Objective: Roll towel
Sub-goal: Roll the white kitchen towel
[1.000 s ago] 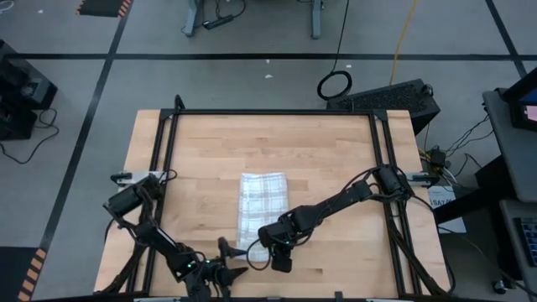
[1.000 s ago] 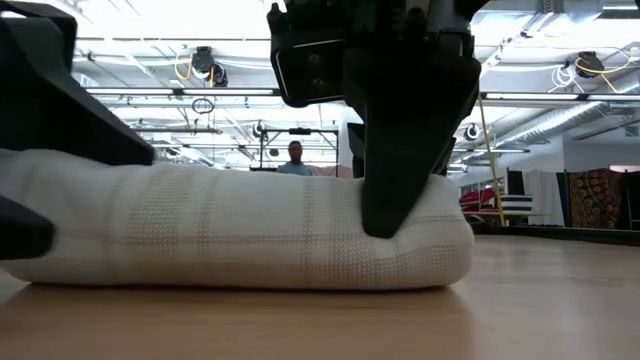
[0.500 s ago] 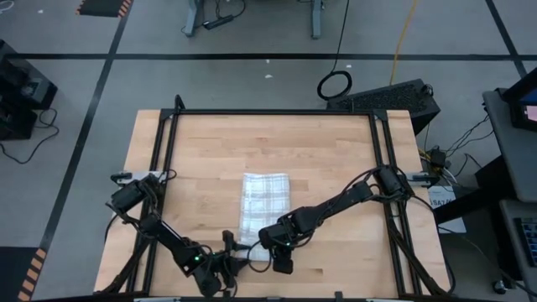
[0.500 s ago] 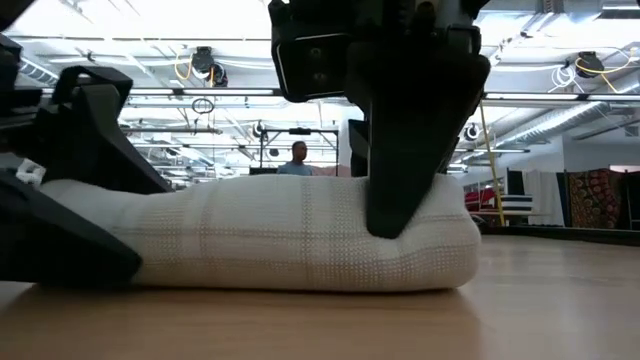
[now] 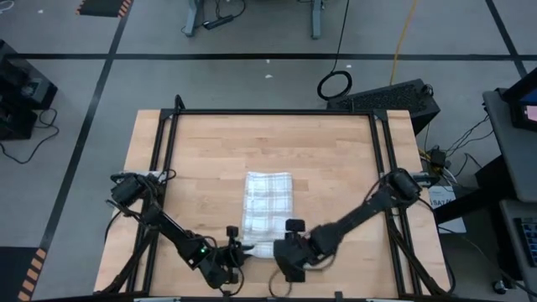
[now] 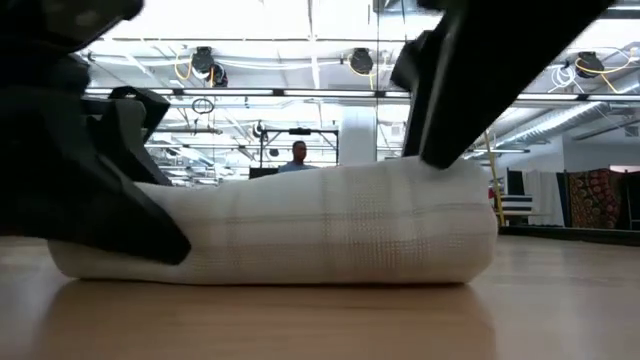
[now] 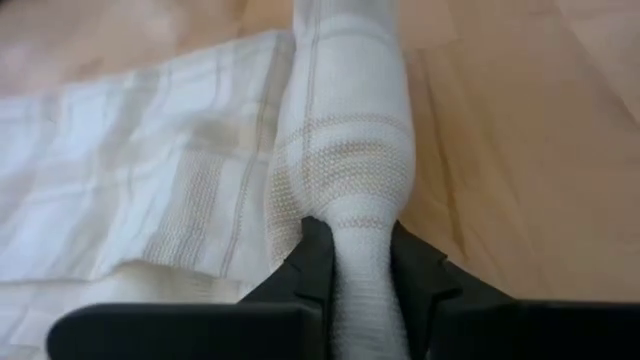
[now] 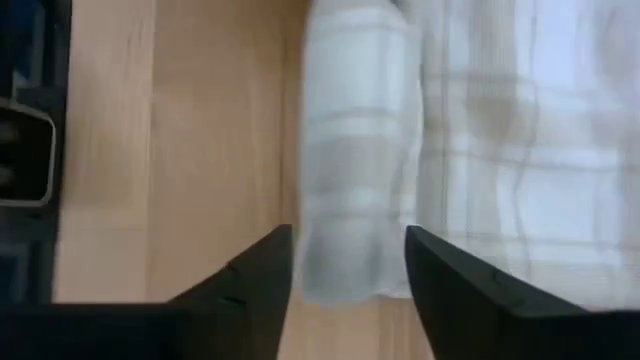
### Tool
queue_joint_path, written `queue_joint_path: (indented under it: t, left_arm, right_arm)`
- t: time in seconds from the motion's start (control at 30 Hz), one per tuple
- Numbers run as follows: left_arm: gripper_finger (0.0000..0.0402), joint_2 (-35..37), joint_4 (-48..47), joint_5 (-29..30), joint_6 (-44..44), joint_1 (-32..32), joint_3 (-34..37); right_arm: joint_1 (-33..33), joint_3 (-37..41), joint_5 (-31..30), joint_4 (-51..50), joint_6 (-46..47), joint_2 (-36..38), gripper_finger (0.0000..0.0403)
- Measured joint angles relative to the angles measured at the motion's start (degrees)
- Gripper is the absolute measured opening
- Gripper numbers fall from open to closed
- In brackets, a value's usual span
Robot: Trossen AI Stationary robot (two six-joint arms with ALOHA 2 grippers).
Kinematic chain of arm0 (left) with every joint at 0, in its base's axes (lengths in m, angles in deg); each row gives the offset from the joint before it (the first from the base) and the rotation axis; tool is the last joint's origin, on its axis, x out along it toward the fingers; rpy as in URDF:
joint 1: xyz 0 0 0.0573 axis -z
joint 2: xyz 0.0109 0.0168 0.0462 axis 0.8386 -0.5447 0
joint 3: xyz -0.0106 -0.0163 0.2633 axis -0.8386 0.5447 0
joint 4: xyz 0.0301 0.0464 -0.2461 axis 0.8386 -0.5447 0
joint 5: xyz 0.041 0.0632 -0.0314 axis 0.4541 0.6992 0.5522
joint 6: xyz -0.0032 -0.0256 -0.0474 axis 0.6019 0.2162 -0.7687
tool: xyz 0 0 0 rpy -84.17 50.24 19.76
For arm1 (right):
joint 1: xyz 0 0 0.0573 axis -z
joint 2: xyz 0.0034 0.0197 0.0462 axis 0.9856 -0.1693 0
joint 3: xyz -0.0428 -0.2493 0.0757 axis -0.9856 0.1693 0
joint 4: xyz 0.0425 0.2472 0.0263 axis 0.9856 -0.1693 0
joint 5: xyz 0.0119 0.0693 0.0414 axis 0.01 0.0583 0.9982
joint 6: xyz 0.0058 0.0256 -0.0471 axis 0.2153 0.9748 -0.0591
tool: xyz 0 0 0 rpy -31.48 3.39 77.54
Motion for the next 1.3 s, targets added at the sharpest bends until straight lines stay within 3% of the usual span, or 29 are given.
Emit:
queue_joint_path:
  t: [0.33, 0.57, 0.7, 0.87, 1.13, 1.3]
  left_arm:
    - [0.0061, 5.7, -4.0, -13.8, -8.4, -5.2, 0.1]
    - [0.0062, 6.0, -3.6, -16.5, -12.0, -6.5, 0.0]
    - [0.0063, 6.1, -3.7, -17.7, -16.4, -6.6, 0.0]
    - [0.0063, 6.1, -3.5, -18.2, -20.8, -6.6, 0.0]
    - [0.0063, 6.1, -2.3, -19.1, -20.2, -6.3, 0.0]
    - [0.0063, 6.1, -2.5, -19.1, -17.3, -5.7, 0.0]
  right_arm:
    - [-11.0, 0.0, -24.4, 5.0, -6.7, -1.8, 0.0269]
    - [-10.5, 0.0, -28.0, 5.4, -9.8, -6.7, 0.0276]
    - [-9.8, 0.0, -33.3, 5.5, -14.0, -7.6, 0.0263]
    - [-8.2, 0.0, -30.6, 5.4, -18.6, -7.6, 0.0258]
    - [-4.9, 0.0, -26.3, 5.5, -21.3, -7.6, 0.0241]
    - [-2.8, 0.0, -17.8, 5.7, -22.3, -7.6, 0.0198]
